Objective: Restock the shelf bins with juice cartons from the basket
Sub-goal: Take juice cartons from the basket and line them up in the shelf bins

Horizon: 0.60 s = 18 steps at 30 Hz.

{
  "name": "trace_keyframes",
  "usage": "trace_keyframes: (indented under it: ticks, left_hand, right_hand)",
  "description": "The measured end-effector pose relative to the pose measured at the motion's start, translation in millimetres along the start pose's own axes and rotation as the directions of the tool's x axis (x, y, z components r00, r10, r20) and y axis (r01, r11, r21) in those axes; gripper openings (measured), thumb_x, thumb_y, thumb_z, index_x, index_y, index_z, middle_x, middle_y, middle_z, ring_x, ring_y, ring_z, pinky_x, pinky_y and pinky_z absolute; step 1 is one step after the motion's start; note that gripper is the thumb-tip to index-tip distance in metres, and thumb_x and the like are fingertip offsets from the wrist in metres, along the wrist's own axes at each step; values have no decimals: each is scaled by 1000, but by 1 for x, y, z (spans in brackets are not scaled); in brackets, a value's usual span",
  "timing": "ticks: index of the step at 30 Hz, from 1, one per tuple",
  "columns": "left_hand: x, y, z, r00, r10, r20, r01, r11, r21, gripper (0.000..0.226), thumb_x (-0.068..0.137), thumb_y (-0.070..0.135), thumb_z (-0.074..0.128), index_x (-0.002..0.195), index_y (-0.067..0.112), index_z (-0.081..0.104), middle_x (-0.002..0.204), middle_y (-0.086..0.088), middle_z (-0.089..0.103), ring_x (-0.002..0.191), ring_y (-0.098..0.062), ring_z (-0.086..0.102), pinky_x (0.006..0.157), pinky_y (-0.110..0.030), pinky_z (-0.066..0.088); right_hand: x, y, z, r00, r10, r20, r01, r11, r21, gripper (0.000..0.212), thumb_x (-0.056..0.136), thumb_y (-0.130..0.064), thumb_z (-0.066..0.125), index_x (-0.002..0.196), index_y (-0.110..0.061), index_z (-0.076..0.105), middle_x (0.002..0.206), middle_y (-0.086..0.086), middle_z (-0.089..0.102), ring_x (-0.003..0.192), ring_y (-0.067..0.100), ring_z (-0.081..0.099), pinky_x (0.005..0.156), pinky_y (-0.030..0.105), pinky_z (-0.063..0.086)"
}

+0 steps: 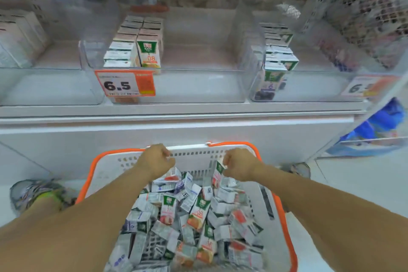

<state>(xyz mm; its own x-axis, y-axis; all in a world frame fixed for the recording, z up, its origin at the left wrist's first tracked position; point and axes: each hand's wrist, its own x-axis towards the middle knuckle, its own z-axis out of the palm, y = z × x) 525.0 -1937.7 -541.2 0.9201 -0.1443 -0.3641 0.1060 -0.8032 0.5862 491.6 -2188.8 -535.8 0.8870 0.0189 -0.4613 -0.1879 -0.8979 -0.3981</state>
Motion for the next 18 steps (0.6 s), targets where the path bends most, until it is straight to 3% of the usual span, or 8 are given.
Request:
trace_keyframes:
  ticks: [3,6,11,14,16,18]
  left_hand:
    - [13,-37,14,977,-215,-11,215,976,39,48,92,31,65,128,0,57,135,-12,59,122,-27,56,99,-29,40]
    - [23,-60,32,961,-276,4,275,960,48,57,92,39,64,134,3,49,135,-13,57,123,-29,54,101,-32,40]
    - [23,-74,76,990,-140,-30,140,990,-6,64,83,38,75,133,9,48,126,-10,54,115,-25,56,103,-39,45]
    - [13,-75,107,999,-24,37,26,998,-59,61,79,44,78,125,15,51,116,0,52,102,-15,56,97,-35,48]
    - [10,-70,124,995,-74,71,80,993,-90,72,75,54,77,128,15,47,120,4,50,108,-14,54,95,-31,47]
    - [14,-63,138,987,-160,6,160,981,-112,74,74,58,76,124,13,46,116,3,52,107,-17,55,92,-33,49]
  right_hand:
    - [24,15,20,993,69,-97,-71,997,-15,33,88,-35,67,111,-12,61,100,4,65,96,21,61,83,26,43]
    - [37,24,46,978,119,-173,-134,988,-79,40,90,-41,62,115,-10,61,102,5,68,94,21,63,79,27,46]
    - [38,38,77,966,157,-204,-120,976,182,32,86,-15,64,113,-14,48,82,0,57,80,20,60,69,27,41]
    - [34,48,83,963,133,-235,-68,962,265,23,84,-8,55,103,-18,46,74,2,59,68,18,61,59,28,43]
    - [33,50,81,954,143,-264,-77,966,247,17,86,-8,54,100,-17,48,70,0,61,66,17,60,55,28,41]
    - [33,46,79,968,147,-205,-93,964,250,33,83,-19,68,110,-14,48,85,-1,63,77,18,61,64,29,49]
